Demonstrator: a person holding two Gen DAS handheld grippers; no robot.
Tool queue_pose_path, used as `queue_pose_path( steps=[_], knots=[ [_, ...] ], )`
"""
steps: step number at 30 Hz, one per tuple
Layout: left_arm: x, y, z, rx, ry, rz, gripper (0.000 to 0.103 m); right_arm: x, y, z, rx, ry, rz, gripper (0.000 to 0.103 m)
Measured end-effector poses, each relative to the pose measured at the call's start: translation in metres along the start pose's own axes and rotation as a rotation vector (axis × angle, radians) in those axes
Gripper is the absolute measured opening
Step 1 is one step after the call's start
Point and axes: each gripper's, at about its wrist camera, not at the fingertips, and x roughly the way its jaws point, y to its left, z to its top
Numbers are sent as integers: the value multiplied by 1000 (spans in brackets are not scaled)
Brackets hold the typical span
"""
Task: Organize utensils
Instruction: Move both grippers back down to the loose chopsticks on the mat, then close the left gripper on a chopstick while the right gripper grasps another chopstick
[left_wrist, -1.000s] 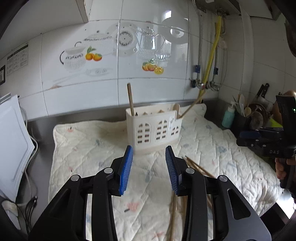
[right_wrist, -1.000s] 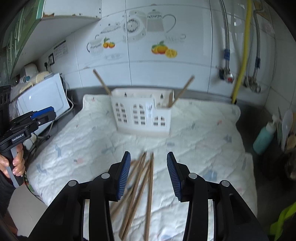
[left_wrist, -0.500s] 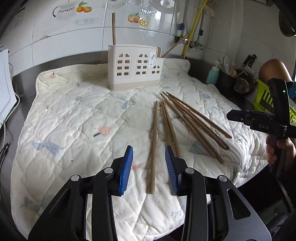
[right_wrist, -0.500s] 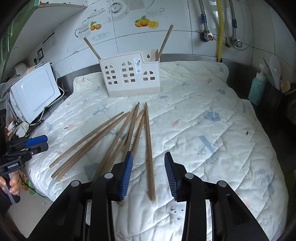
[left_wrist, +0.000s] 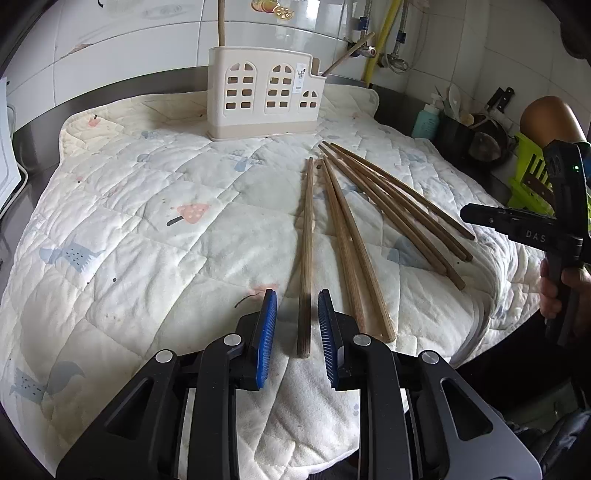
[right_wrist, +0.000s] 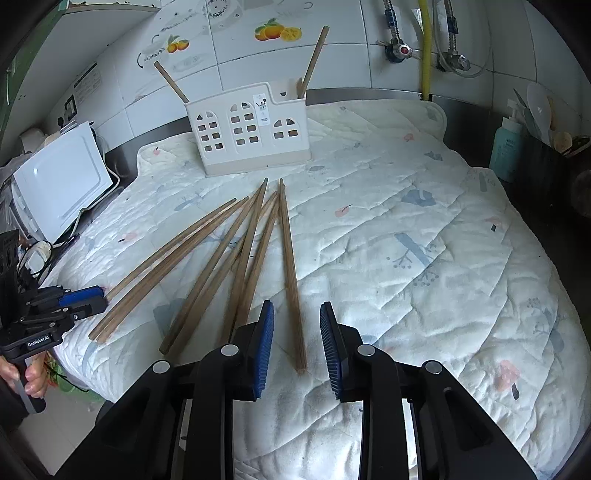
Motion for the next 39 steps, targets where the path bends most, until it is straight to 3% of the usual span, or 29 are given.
queue_pose_path(
  steps=[6,10,18,28,32,39],
  knots=[
    [6,-6,1,30,-11,11,14,3,-1,-2,10,1,3,24],
    [9,-10,1,55,-25,21,14,5,-1,-2,11,0,9,24],
    [7,-11,-2,50,-37,34,6,9,-3,-7,25,4,17,17],
    [2,-13,2,17,-43,-6,5,15,0,-11,-4,7,10,16],
    [1,-14,5,9,-52,-12,5,18,5,-11,-36,-9,-23,8],
    [-12,-14,14,8,-86,-11,5,4,13,-5,-64,-51,-46,6]
  ],
)
